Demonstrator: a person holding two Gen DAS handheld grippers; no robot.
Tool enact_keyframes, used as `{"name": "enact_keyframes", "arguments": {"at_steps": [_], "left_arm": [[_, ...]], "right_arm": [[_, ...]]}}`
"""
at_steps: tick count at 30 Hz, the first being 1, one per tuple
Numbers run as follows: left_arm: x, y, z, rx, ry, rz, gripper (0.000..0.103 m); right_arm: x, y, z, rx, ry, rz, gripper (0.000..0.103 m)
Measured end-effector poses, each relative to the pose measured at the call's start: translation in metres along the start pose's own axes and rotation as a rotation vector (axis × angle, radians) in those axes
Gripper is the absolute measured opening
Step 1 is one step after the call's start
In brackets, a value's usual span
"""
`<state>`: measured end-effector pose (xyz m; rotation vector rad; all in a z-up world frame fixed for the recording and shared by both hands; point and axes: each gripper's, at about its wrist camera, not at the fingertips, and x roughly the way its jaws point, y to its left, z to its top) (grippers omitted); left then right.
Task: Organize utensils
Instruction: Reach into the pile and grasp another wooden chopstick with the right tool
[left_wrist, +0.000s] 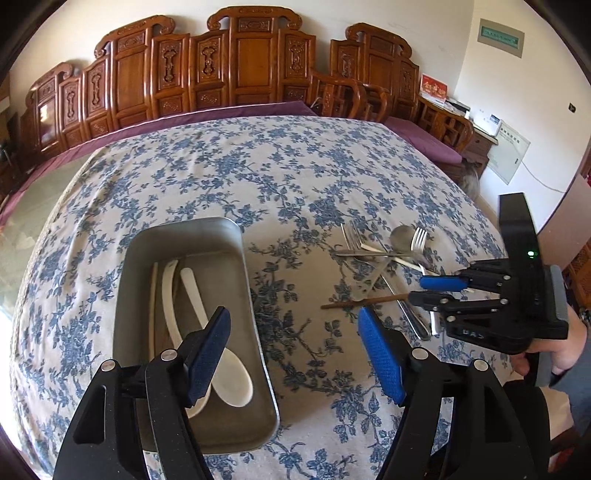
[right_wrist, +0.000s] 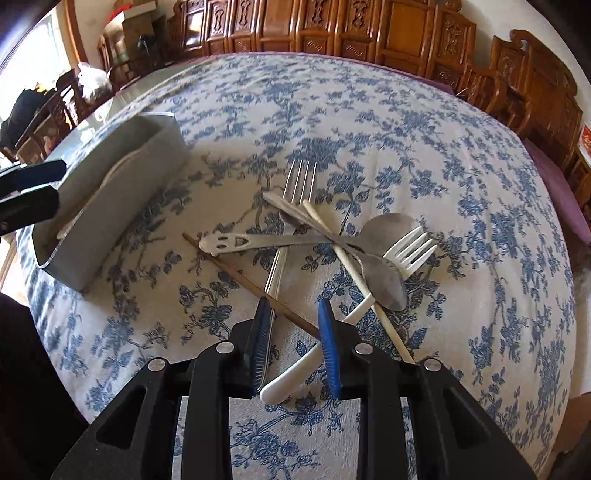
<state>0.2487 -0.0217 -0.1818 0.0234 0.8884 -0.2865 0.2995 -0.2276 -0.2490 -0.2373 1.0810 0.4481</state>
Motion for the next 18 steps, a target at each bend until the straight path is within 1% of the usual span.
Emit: {"name": "enact_keyframes", "arguments": {"at_steps": [7, 11, 13, 16, 18], "left_arm": [[0.001, -0.009, 0.001, 0.014, 0.005, 0.003, 0.068], [0.001, -0.012, 0.000, 0.018, 0.006, 0.004, 0.068], [0.002, -0.014, -0.001, 0.021, 0.007, 0.007, 0.068], [0.003, -0.016, -0.001, 0.022, 0.012, 0.012, 0.068], [0.004, -0.016, -0.002, 0.022, 0.012, 0.014, 0.068]], "right_arm": [[-0.001, 0.007, -0.008, -0.049, 0.035, 0.039, 0.029], [-0.005, 0.017, -0.012, -0.083, 0.044, 0.052, 0.012], [-0.007, 0.021, -0.014, -0.090, 0.044, 0.061, 0.006], [-0.014, 0.025, -0.019, -0.102, 0.032, 0.101, 0.006], [-0.019, 0.028, -0.023, -0.105, 0.030, 0.106, 0.006]]}}
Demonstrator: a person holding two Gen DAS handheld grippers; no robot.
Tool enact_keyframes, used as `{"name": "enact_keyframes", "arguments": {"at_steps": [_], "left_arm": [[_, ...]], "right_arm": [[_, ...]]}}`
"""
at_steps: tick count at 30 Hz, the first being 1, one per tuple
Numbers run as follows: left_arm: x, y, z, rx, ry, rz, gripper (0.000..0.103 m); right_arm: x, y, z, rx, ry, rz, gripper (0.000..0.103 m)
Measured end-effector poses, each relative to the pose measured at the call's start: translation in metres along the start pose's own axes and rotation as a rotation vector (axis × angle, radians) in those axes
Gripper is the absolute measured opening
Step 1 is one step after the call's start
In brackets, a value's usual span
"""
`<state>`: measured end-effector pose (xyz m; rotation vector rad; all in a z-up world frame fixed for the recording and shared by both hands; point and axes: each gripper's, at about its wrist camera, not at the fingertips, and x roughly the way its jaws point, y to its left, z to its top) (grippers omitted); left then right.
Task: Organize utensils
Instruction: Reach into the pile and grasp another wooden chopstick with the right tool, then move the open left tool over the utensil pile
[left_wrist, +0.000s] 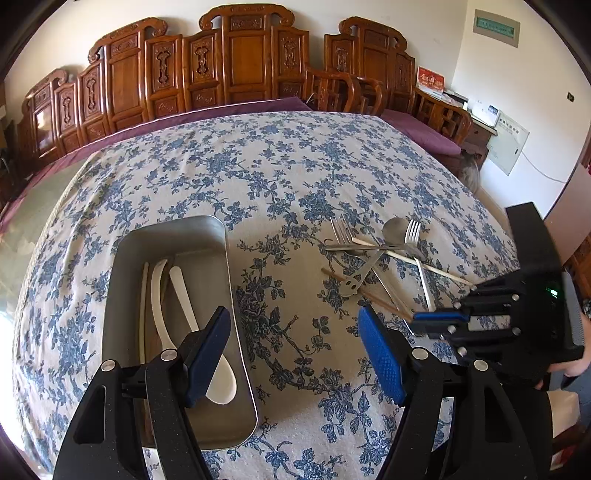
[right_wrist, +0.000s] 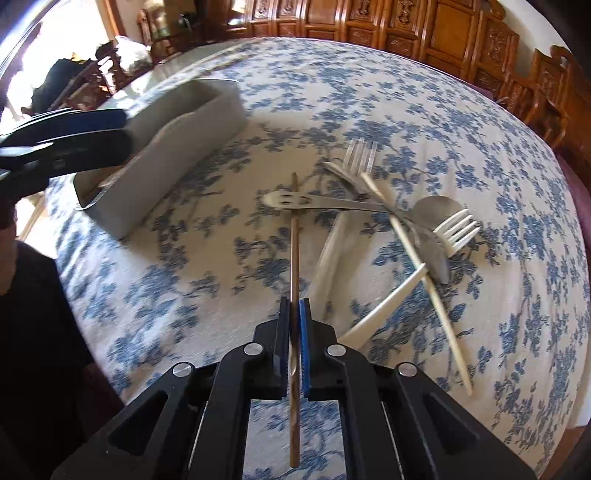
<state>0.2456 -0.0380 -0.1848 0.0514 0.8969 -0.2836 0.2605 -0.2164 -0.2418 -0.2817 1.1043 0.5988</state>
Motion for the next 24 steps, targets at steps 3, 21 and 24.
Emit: {"name": "enact_keyframes", "arguments": {"at_steps": [3, 21, 24], "left_arm": [[0.003, -0.002, -0.001, 0.003, 0.006, 0.006, 0.068], [0.011, -0.024, -0.007, 0.038, 0.018, 0.025, 0.068], [0.012, -0.024, -0.007, 0.038, 0.018, 0.025, 0.068]], "right_arm": [[-0.012, 0.002, -0.008, 0.016, -0.021, 0.015, 0.006], [-0.083, -0.021, -0.047, 0.184, -0.200, 0.038, 0.006], [-0.090, -0.030, -0.051, 0.214, -0.230, -0.001, 0.006]]}}
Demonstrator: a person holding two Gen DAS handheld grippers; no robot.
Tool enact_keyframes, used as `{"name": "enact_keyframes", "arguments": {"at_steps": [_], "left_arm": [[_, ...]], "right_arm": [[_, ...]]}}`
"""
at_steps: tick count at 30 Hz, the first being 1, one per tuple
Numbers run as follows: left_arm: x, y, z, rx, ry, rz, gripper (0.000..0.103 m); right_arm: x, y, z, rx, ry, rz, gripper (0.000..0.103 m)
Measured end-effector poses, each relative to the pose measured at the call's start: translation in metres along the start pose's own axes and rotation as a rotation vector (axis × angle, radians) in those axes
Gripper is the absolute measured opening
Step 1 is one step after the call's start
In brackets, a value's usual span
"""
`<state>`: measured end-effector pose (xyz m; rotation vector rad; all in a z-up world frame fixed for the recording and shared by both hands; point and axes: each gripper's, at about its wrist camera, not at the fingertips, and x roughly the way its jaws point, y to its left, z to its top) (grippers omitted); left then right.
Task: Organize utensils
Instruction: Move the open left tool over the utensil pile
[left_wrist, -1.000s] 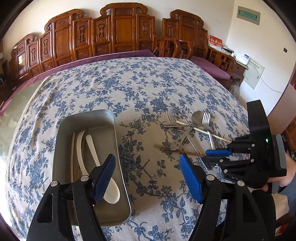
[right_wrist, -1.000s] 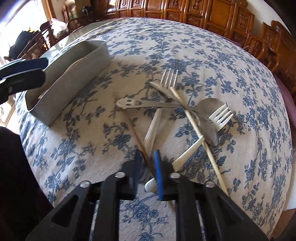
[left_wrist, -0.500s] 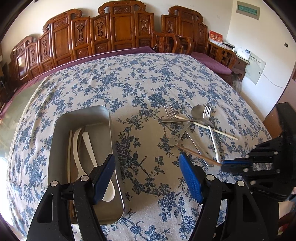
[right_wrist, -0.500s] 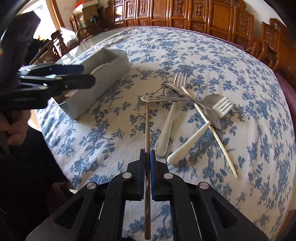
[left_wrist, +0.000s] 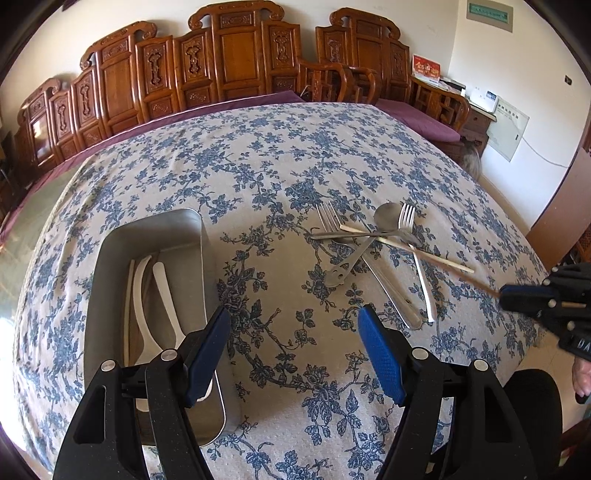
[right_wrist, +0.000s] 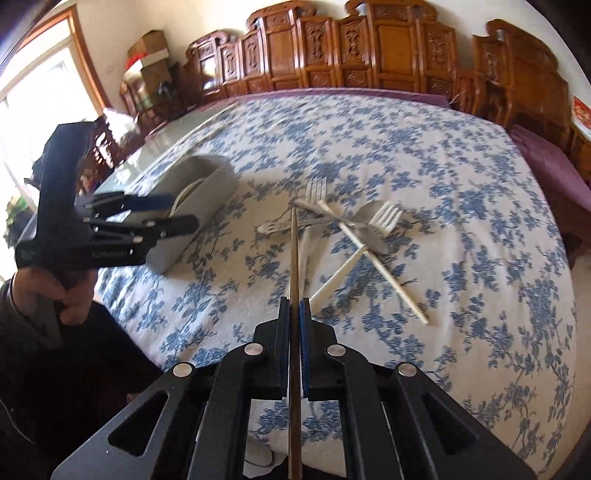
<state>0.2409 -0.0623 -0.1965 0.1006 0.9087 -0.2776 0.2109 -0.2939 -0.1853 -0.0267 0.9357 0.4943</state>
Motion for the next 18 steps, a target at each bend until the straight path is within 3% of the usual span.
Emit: {"name": "enact_keyframes", "arguments": {"at_steps": [18], "left_arm": [[0.016, -0.031, 0.006, -0.019, 0.018, 0.020, 0.068]], "right_arm": [[0.012, -0.096, -0.012, 0.159, 0.003, -0.226, 0.006]]}}
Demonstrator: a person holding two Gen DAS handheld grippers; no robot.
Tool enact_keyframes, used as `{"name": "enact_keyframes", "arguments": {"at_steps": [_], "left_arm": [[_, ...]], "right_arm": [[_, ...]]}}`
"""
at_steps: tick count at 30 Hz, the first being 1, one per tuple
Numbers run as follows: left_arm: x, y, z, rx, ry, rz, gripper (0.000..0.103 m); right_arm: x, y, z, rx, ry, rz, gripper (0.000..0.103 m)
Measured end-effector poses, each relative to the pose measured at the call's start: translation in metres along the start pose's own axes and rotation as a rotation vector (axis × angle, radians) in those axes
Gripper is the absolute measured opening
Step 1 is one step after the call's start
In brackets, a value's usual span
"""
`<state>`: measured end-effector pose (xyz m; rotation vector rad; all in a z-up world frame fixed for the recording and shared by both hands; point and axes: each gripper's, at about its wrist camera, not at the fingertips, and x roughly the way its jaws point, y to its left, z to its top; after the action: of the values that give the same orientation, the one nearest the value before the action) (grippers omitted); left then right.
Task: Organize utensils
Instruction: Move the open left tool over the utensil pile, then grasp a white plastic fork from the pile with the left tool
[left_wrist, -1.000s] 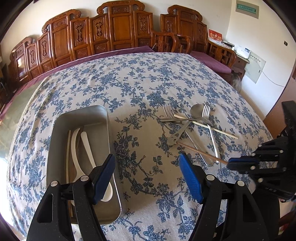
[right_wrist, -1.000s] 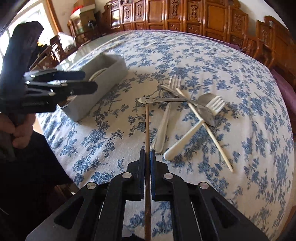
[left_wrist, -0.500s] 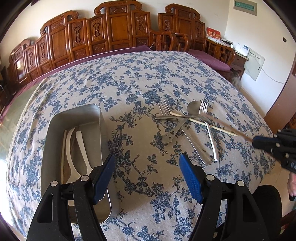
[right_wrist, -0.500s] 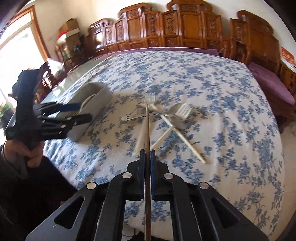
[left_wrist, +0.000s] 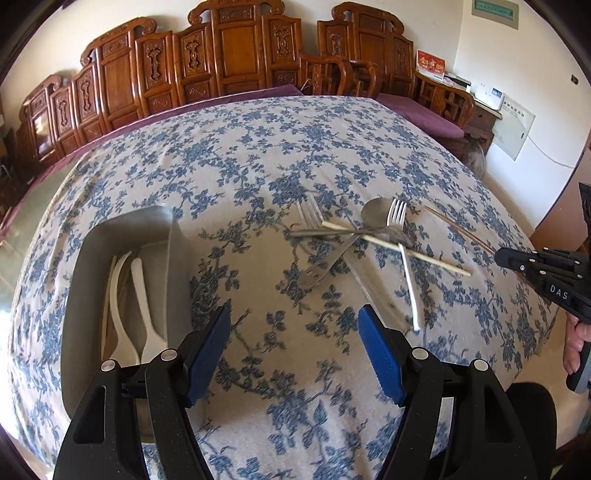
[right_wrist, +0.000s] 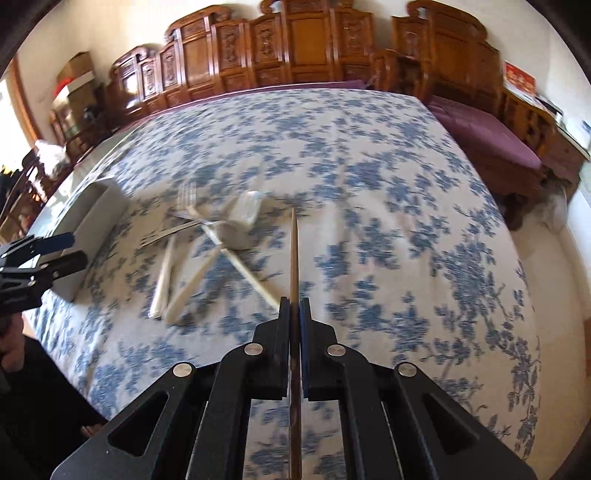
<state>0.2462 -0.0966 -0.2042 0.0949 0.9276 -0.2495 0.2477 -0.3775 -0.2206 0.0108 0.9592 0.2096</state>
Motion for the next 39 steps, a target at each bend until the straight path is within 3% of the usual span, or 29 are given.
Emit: {"name": "enact_keyframes", "arguments": {"at_steps": [10, 21, 39], "left_arm": [[0.039, -0.048, 0.043, -0.052, 0.042, -0.065, 0.068], [0.092, -0.079, 0.065, -0.135, 0.108, -0.137, 0.042], [0.112, -0.086, 0.071, -0.173, 0.145, -0.116, 0.040]], "right_arm": [[0.001, -0.041, -0.001, 0.083, 0.003, -0.023, 0.006], [0.005, -0.060, -0.004, 0.157, 0.013, 0.021, 0.006], [0.001, -0.058, 0.000, 0.176, 0.001, 0.063, 0.006]]}}
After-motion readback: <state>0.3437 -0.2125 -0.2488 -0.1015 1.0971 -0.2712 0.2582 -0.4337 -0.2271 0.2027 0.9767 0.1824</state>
